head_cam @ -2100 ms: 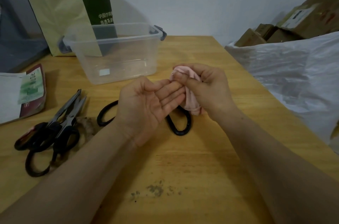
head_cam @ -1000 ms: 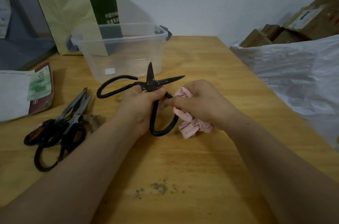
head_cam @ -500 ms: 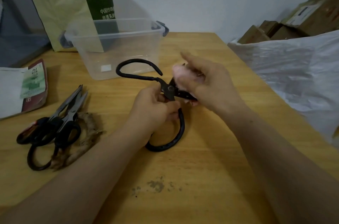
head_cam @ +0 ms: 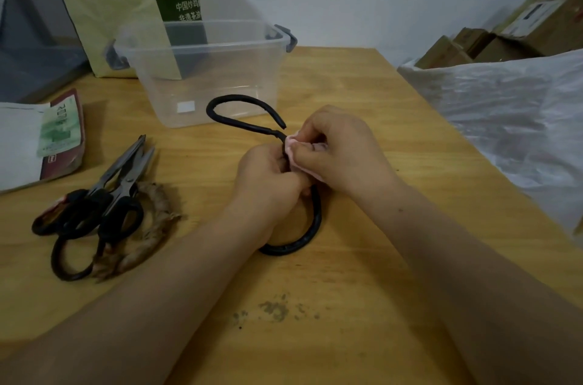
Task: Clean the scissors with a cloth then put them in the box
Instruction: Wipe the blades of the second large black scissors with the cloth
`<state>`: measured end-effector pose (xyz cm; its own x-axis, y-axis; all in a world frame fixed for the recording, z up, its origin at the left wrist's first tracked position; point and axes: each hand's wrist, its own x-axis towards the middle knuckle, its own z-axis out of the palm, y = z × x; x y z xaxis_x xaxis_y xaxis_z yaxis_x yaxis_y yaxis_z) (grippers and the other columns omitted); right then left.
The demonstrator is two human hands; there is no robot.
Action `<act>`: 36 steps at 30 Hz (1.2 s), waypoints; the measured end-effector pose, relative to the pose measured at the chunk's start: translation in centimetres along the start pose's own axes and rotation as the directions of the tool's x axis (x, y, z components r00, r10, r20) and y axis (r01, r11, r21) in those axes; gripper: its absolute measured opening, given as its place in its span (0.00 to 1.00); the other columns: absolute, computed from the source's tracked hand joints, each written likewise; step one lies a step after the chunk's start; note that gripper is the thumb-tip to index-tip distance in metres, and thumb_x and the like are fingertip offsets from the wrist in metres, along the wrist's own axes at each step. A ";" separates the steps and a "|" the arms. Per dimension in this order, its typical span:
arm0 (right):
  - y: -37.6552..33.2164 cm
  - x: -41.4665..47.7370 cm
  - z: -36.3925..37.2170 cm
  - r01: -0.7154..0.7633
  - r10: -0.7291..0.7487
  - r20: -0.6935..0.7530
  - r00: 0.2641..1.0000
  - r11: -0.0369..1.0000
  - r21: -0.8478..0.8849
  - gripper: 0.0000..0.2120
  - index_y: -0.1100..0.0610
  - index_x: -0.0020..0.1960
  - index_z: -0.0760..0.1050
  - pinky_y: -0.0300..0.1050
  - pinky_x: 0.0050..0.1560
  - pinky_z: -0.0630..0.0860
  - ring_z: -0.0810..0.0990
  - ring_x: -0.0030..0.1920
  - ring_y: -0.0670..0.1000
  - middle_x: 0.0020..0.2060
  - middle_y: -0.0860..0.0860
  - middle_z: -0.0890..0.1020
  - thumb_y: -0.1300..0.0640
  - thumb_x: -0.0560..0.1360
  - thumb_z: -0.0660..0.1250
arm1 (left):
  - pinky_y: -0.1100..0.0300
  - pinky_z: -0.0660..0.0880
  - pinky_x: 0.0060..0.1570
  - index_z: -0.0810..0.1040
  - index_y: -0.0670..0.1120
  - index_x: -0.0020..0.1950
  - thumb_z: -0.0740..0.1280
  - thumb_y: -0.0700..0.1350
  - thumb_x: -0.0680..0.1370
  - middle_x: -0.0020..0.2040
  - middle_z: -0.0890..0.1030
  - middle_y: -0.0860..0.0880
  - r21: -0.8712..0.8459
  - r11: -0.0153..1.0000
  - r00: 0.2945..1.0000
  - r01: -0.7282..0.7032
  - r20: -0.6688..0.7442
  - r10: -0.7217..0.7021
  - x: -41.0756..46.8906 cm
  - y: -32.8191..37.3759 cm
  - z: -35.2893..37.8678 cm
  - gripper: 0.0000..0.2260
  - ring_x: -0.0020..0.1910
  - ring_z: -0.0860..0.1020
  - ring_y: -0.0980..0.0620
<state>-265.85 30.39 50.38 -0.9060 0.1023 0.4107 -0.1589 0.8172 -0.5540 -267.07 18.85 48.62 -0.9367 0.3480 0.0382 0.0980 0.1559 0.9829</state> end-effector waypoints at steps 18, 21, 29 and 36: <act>-1.3 0.5 -0.5 -0.122 0.098 -0.113 0.989 0.965 -0.231 0.06 0.56 0.45 0.64 0.34 0.30 0.57 0.67 0.40 0.49 0.44 0.49 0.66 0.56 0.76 0.62 | 0.58 0.69 0.33 0.78 0.45 0.47 0.67 0.33 0.73 0.42 0.83 0.46 0.057 0.996 0.997 -0.072 0.001 0.072 -0.4 0.4 0.7 0.08 0.37 0.79 0.49; -1.3 0.6 -0.5 -0.141 0.108 -0.142 0.984 0.958 -0.251 0.07 0.55 0.45 0.64 0.34 0.29 0.57 0.67 0.40 0.50 0.44 0.48 0.66 0.56 0.76 0.63 | 0.60 0.69 0.32 0.79 0.45 0.47 0.68 0.33 0.72 0.43 0.83 0.48 0.059 0.995 0.997 -0.079 0.011 0.079 -0.5 0.5 0.7 0.09 0.37 0.79 0.51; -0.9 0.7 -1.0 -0.175 0.132 -0.164 0.978 0.943 -0.282 0.07 0.56 0.44 0.65 0.37 0.29 0.57 0.68 0.39 0.51 0.41 0.49 0.67 0.58 0.74 0.64 | 0.62 0.69 0.31 0.76 0.52 0.41 0.68 0.32 0.73 0.41 0.83 0.50 0.044 0.996 0.997 -0.077 -0.009 0.078 -0.9 0.9 0.7 0.13 0.33 0.78 0.52; 1.7 0.1 -2.8 -0.289 0.257 -0.216 0.942 0.948 -0.135 0.06 0.57 0.39 0.74 0.42 0.35 0.69 0.73 0.37 0.48 0.37 0.51 0.77 0.57 0.74 0.66 | 0.68 0.69 0.30 0.75 0.49 0.48 0.68 0.33 0.74 0.47 0.82 0.50 -0.040 0.999 1.000 -0.023 0.003 0.024 -1.1 1.3 0.6 0.12 0.36 0.76 0.55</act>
<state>-265.07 33.40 51.53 -0.8097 0.4285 0.4010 0.1641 0.8214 -0.5463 -265.70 19.20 49.73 -0.9332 0.3541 0.0609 0.1066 0.1111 0.9881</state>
